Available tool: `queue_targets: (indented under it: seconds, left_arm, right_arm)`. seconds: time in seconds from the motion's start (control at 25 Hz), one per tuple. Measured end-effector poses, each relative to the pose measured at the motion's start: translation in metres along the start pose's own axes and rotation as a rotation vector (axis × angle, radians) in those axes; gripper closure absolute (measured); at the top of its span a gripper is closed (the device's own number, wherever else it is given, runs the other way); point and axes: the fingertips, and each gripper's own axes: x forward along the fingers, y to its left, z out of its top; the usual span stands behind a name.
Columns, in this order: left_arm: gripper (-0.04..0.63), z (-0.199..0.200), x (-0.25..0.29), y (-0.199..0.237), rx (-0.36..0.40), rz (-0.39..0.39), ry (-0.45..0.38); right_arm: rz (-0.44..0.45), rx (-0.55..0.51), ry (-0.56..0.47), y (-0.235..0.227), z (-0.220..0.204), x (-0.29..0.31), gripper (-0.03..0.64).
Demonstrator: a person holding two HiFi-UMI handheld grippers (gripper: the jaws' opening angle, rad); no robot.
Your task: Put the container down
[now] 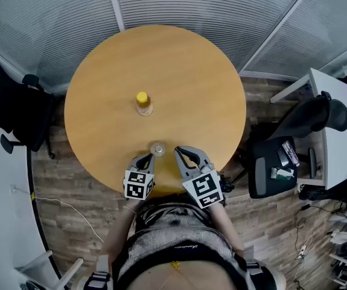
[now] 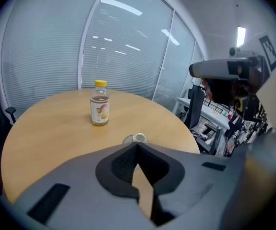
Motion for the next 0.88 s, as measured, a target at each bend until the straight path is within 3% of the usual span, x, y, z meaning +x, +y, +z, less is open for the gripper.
queue_targets:
  seconds: [0.44,0.6,0.88]
  left_arm:
    - [0.574,0.054,-0.029,-0.031,0.017,-0.059,-0.117]
    - [0.575,0.077,-0.047,-0.041,0.053,-0.062,-0.166]
    - [0.574,0.113,-0.067,-0.050,0.053,-0.070,-0.229]
  right_arm:
    - [0.054,-0.033,-0.020,0.004,0.006,0.003,0.594]
    - [0.076,-0.027,-0.036,0.007,0.012,0.001,0.594]
    - [0.107,-0.011,-0.071,0.009,0.024,-0.002,0.594]
